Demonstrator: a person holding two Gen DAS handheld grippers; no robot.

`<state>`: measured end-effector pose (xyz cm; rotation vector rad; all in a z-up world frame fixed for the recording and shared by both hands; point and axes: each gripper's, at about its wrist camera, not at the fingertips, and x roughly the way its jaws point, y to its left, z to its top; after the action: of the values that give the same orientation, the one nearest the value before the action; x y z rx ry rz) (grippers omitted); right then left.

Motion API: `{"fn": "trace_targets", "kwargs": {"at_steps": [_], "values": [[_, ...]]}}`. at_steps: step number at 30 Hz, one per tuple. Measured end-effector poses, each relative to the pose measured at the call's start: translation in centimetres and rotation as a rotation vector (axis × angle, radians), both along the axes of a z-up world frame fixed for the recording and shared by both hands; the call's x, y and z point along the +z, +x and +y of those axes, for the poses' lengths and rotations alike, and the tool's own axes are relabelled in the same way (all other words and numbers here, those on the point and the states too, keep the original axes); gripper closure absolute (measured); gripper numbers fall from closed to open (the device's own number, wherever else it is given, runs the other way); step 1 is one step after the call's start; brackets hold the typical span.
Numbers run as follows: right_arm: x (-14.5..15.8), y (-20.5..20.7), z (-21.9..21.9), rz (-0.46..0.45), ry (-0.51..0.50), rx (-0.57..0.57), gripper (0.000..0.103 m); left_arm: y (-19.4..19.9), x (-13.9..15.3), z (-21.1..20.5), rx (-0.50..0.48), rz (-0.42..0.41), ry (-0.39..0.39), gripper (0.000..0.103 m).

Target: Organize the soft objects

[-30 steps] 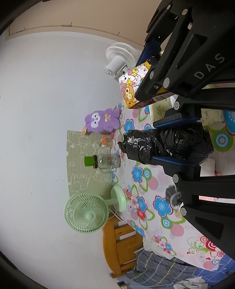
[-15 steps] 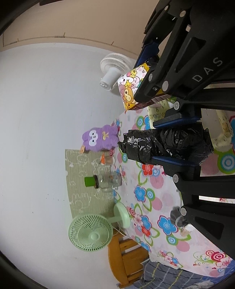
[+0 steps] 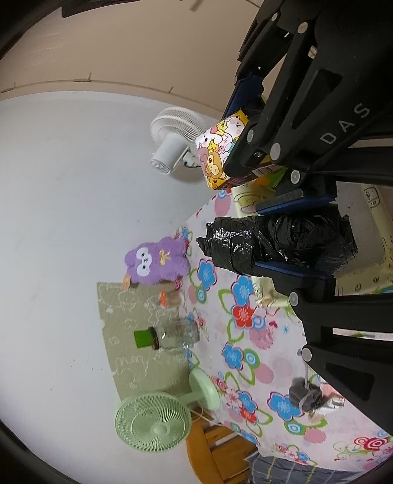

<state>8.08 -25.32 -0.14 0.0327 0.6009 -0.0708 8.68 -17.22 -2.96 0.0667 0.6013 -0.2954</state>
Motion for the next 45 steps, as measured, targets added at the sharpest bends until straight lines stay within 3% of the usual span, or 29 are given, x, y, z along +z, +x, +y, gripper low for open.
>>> {"fn": "trace_targets", "kwargs": {"at_steps": [22,24,26,31,40,43,45], "values": [[-4.9,2.5,-1.8,0.154,0.012,-0.055,0.059,2.7,-4.4,-2.0,-0.095,0.188,0.087,0.064],[-5.0,2.9,-1.6,0.159,0.005,-0.051,0.059,3.1,-4.5,-1.9,-0.100,0.214,0.090,0.058],[-5.0,3.1,-1.5,0.157,0.005,-0.045,0.060,3.3,-4.4,-1.8,-0.101,0.227,0.093,0.046],[-5.0,3.8,-1.3,0.163,0.021,-0.030,0.060,3.4,-3.9,-1.8,-0.088,0.186,0.133,0.030],[-5.4,5.4,-0.8,0.186,0.029,0.004,0.060,4.6,-4.1,-1.2,-0.068,0.216,0.153,0.024],[-5.4,5.7,-0.7,0.191,0.035,0.005,0.056,4.7,-4.1,-1.2,-0.062,0.216,0.159,0.022],[-5.5,5.8,-0.7,0.198,0.040,0.008,0.047,4.7,-4.1,-1.1,-0.070,0.221,0.153,0.021]]}}
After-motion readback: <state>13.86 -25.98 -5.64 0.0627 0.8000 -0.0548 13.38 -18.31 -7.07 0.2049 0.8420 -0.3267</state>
